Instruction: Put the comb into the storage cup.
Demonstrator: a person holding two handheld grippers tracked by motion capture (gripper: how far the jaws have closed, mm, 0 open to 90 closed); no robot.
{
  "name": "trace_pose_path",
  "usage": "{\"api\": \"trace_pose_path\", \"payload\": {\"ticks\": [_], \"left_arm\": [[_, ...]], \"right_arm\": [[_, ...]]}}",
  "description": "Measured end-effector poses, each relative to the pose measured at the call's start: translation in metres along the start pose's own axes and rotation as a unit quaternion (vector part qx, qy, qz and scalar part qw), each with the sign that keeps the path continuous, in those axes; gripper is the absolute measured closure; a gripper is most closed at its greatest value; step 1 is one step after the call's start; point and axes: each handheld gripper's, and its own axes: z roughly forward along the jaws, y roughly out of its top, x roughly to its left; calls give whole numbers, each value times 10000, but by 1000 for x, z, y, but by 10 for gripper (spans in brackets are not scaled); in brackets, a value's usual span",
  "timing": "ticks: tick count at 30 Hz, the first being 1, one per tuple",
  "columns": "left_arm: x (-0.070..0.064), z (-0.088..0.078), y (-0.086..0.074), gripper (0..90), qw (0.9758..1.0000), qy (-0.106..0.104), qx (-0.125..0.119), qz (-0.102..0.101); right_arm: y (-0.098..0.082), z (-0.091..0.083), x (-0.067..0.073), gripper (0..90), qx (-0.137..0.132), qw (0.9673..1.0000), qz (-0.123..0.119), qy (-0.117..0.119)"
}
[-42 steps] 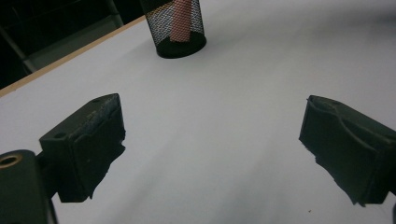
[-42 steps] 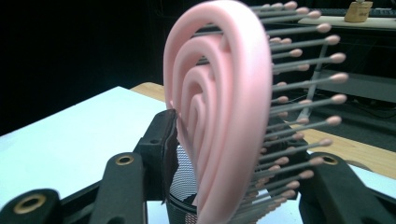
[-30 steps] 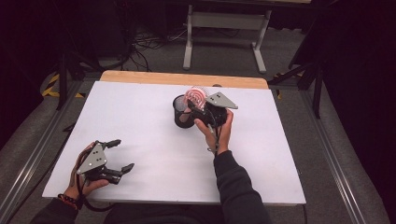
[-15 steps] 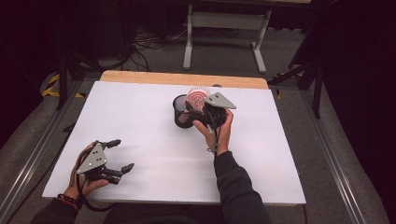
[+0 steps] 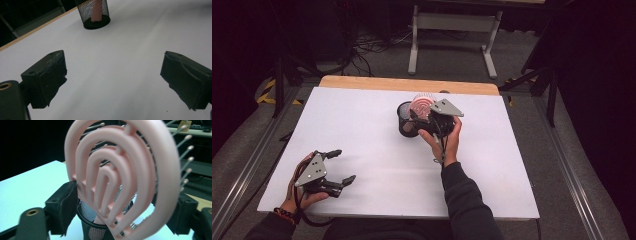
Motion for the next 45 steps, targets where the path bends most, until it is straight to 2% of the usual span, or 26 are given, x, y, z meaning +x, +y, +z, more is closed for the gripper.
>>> {"api": "trace_pose_path", "payload": {"ticks": [14,22,27,37,45], "left_arm": [[0,1,0,78,10000,-6,17,17],[0,1,0,78,10000,-9,16,21],[1,0,0,78,10000,15,6,16],[0,-1,1,78,10000,-7,-38,-5],[0,-1,1,78,10000,-2,-36,2]], "right_arm": [[1,2,5,57,-18,9998,-178,-89],[1,2,5,43,8,9997,-225,-42],[3,-2,8,45,-86,9996,-256,35],[7,-10,13,45,-135,9985,-528,39],[8,-15,11,52,-152,9983,-560,56]]}}
